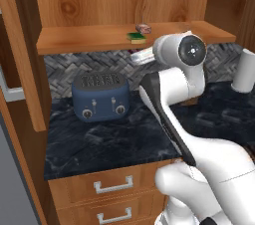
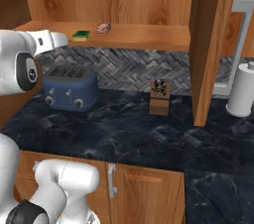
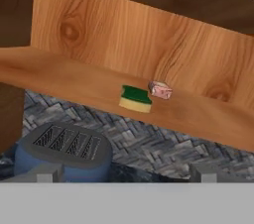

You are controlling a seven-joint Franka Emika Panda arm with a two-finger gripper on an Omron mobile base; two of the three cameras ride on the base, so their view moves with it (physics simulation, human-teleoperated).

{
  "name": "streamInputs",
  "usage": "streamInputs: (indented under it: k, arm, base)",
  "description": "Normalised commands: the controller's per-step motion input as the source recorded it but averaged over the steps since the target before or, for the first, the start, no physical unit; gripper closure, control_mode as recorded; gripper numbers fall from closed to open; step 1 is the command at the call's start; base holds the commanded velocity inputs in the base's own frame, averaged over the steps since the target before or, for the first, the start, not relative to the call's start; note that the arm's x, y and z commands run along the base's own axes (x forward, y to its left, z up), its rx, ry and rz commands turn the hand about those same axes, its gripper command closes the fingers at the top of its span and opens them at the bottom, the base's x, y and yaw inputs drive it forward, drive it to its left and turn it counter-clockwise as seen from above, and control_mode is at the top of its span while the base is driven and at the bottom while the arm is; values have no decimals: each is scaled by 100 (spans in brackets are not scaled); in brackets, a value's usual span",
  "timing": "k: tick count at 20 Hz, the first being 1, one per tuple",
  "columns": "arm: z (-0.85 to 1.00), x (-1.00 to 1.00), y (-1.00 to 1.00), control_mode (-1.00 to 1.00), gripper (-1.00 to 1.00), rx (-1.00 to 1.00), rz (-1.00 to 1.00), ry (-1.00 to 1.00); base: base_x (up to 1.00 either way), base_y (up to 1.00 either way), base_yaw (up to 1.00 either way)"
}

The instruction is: Pick up the sponge and bar soap from the sink, and place them back in the cabinet, and close the cabinet doors.

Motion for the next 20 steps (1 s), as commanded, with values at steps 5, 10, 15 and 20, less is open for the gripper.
streamInputs:
  k: [5,10,15,20]
  arm:
    - [0,-77,4,-100,-100,-3,5,-16]
    - [0,-71,0,-100,-100,0,7,-13]
    - [0,-68,0,-100,-100,0,6,-11]
    - [9,-60,1,-100,-100,0,1,-9]
  base:
    - [0,0,0]
    - [0,0,0]
    - [0,0,0]
    - [0,0,0]
